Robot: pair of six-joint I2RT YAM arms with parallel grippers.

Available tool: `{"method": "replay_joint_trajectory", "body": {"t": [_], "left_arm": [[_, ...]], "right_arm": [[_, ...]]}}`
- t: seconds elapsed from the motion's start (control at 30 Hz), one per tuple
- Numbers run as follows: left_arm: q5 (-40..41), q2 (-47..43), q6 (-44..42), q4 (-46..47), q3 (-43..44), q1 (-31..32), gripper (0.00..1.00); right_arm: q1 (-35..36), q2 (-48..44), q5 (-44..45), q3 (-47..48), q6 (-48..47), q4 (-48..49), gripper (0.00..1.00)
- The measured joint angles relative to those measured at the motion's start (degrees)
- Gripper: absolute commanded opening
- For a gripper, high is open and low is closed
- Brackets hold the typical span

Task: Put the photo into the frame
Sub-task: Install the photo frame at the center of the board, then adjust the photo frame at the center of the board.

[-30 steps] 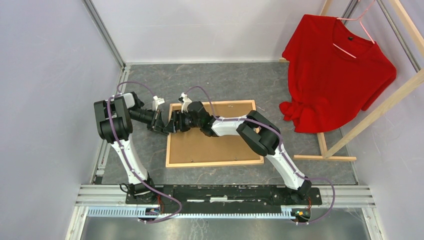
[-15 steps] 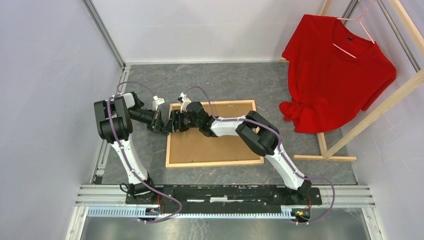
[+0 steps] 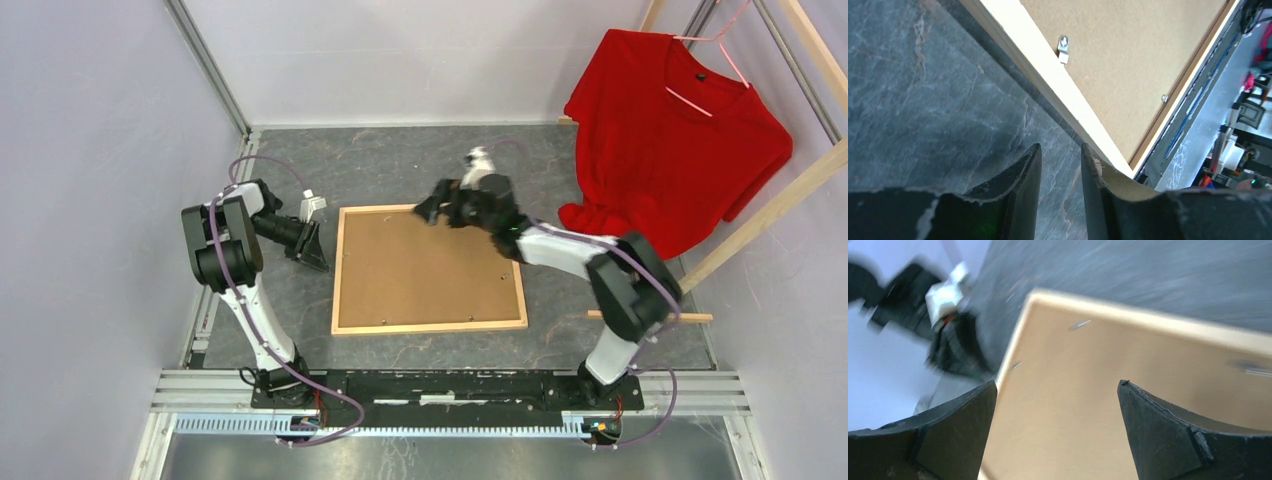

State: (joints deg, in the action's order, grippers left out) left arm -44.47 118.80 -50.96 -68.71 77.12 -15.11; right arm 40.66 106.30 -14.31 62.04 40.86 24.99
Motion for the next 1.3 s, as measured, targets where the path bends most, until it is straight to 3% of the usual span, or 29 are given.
{"method": "replay_joint_trajectory", "body": {"t": [0.17, 0.27, 0.4, 0.53, 0.7, 0.8, 1.0, 1.17, 1.23, 1.27, 1.3], "left_arm": [[3.5, -4.2, -0.6, 2.1, -4.0, -0.1, 0.43], [5.6, -6.2, -0.6, 4.1, -7.9, 0.5, 0.43], [8.2, -9.7, -0.6, 5.5, -12.2, 2.4, 0.42], [11.1, -12.9, -0.5, 7.5, -15.1, 5.4, 0.41], [14.1, -15.6, -0.2, 8.9, -17.5, 10.3, 0.41], [16.7, -15.9, 1.1, 8.3, -17.6, 14.9, 0.42], [21.0, -15.7, 5.0, 5.5, -18.3, 29.2, 0.47], [21.5, -15.7, 5.6, 3.5, -19.0, 35.7, 0.56], [21.2, -15.8, 5.5, 3.1, -19.0, 36.0, 0.6], [20.8, -15.9, 5.4, 2.9, -19.0, 35.8, 0.68], [20.3, -16.0, 4.8, 2.6, -18.9, 35.4, 0.83]], "right_arm": [[-13.8, -19.6, 10.6, -16.2, -3.1, -4.0, 0.98], [-17.6, -25.2, 13.9, -23.7, -3.8, -5.6, 0.98], [-22.4, -27.8, 15.5, -32.6, -3.8, -7.2, 0.98], [-24.0, -24.2, 14.2, -34.3, -3.5, -6.6, 0.97], [-23.3, -14.7, 9.0, -28.6, -1.0, 0.7, 0.93], [-22.6, -5.5, 9.6, -18.3, -1.3, 0.6, 0.93], [-19.3, 15.9, 11.5, 13.7, -4.9, -7.2, 0.98], [-17.0, 20.9, 14.6, 24.9, -7.9, -15.1, 0.98], [-16.5, 20.1, 16.9, 25.3, -8.4, -17.6, 0.98], [-16.4, 19.0, 18.1, 24.8, -8.6, -18.7, 0.98], [-16.4, 17.7, 19.1, 23.6, -8.8, -19.1, 0.98]]}}
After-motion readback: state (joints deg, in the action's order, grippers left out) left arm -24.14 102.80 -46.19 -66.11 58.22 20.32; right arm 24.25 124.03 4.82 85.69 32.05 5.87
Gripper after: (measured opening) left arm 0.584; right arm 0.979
